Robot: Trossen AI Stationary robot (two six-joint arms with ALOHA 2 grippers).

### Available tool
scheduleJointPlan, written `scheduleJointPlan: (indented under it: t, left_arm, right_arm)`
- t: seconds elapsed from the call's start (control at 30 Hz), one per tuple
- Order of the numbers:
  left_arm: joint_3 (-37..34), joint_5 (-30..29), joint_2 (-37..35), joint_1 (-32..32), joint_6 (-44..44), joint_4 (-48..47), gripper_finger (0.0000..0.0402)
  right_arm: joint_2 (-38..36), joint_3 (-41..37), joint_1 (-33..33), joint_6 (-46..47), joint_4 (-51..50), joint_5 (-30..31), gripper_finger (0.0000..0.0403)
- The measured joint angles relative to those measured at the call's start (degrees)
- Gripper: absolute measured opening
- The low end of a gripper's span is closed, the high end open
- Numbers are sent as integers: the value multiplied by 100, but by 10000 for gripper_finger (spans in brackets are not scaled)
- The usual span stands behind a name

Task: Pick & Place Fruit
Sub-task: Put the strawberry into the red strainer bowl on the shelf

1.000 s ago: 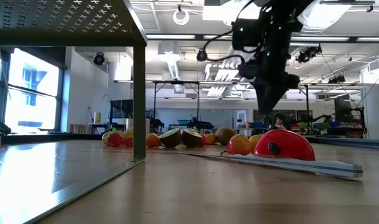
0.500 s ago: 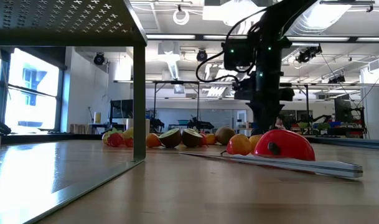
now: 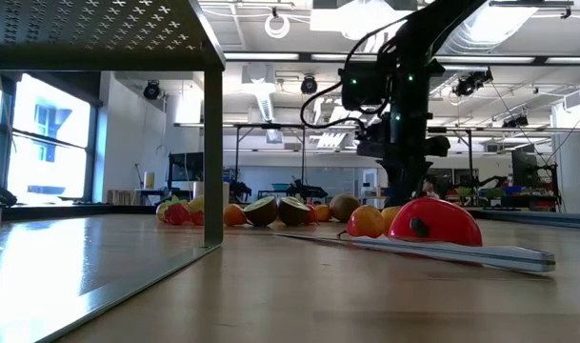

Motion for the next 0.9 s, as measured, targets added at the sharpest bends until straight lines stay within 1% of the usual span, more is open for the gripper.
scheduleJointPlan:
  t: [0.17, 0.3, 0.73, 0.9]
  left_arm:
    - [0, 0, 0, 0, 0, -1, 76]
    - [0, 0, 0, 0, 0, -2, 76]
    - [0, 0, 0, 0, -2, 0, 76]
    - [0, 0, 0, 0, -2, -1, 76]
  right_arm:
    - [0, 0, 1, -24, -18, -14, 53]
    - [0, 0, 1, -42, -27, -174, 54]
    - [0, 0, 1, -48, -14, -146, 54]
    - [0, 0, 1, -50, -14, -149, 37]
